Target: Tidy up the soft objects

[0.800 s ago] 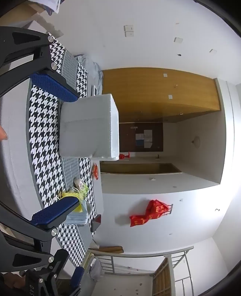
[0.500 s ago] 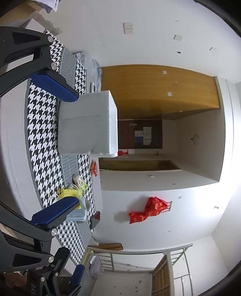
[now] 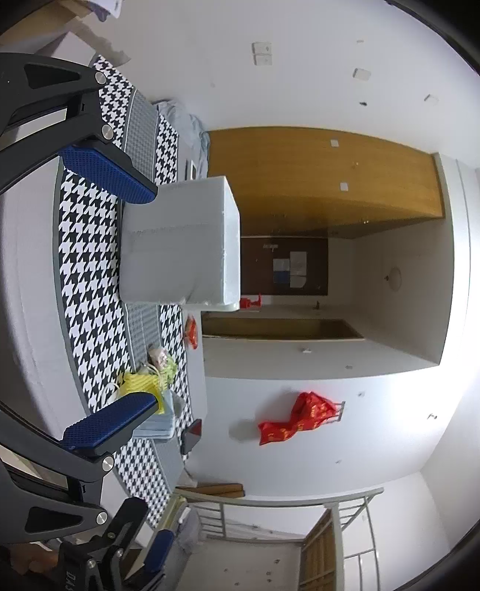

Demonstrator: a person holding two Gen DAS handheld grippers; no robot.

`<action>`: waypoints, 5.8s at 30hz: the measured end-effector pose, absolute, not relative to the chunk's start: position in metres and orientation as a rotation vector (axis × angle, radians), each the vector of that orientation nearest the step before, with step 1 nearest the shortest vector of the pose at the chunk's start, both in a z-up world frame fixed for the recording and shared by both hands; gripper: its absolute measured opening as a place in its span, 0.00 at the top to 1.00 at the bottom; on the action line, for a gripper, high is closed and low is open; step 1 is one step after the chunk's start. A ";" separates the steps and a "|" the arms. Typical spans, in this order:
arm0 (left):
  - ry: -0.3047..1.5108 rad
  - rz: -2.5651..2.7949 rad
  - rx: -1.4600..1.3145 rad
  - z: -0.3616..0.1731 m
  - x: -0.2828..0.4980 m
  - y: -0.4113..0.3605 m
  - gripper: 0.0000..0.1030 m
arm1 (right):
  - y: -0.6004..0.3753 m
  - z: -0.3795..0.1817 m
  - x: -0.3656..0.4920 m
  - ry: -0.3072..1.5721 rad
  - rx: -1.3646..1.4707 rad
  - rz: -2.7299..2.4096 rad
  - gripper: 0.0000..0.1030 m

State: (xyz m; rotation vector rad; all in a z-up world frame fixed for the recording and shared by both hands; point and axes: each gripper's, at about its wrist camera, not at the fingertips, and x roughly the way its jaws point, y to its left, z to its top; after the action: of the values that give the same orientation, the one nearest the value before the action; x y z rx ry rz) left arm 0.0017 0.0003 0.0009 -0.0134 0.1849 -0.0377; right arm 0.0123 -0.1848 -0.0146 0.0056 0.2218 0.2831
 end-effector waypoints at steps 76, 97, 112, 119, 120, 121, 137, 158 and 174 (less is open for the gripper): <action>0.318 -0.174 0.019 -0.013 0.071 -0.027 0.01 | -0.202 -0.028 0.062 0.318 0.017 0.222 0.02; 0.448 -0.268 -0.016 -0.032 0.121 -0.035 0.01 | -0.205 -0.044 0.119 0.417 0.019 0.212 0.02; 0.505 -0.259 -0.027 -0.047 0.145 -0.031 0.01 | -0.200 -0.060 0.173 0.540 0.068 0.231 0.19; 0.513 -0.253 0.000 -0.051 0.151 -0.037 0.01 | -0.195 -0.063 0.180 0.546 0.036 0.230 0.31; 0.512 -0.254 0.001 -0.052 0.151 -0.038 0.01 | -0.194 -0.063 0.179 0.543 0.036 0.229 0.32; 0.512 -0.254 0.000 -0.052 0.151 -0.038 0.01 | -0.194 -0.062 0.180 0.542 0.035 0.231 0.34; 0.517 -0.248 0.006 -0.053 0.149 -0.042 0.01 | -0.197 -0.054 0.171 0.532 0.010 0.210 0.79; 0.540 -0.417 0.061 -0.036 0.172 -0.106 0.01 | -0.247 -0.045 0.144 0.474 0.077 0.124 0.80; 0.671 -0.419 0.071 -0.047 0.216 -0.137 0.12 | -0.275 -0.047 0.132 0.441 0.104 0.070 0.80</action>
State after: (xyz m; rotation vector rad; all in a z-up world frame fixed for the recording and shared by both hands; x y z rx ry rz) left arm 0.2156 -0.1367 -0.0470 0.0707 0.6712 -0.4188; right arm 0.1322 -0.2745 -0.0470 0.1043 0.4415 0.0697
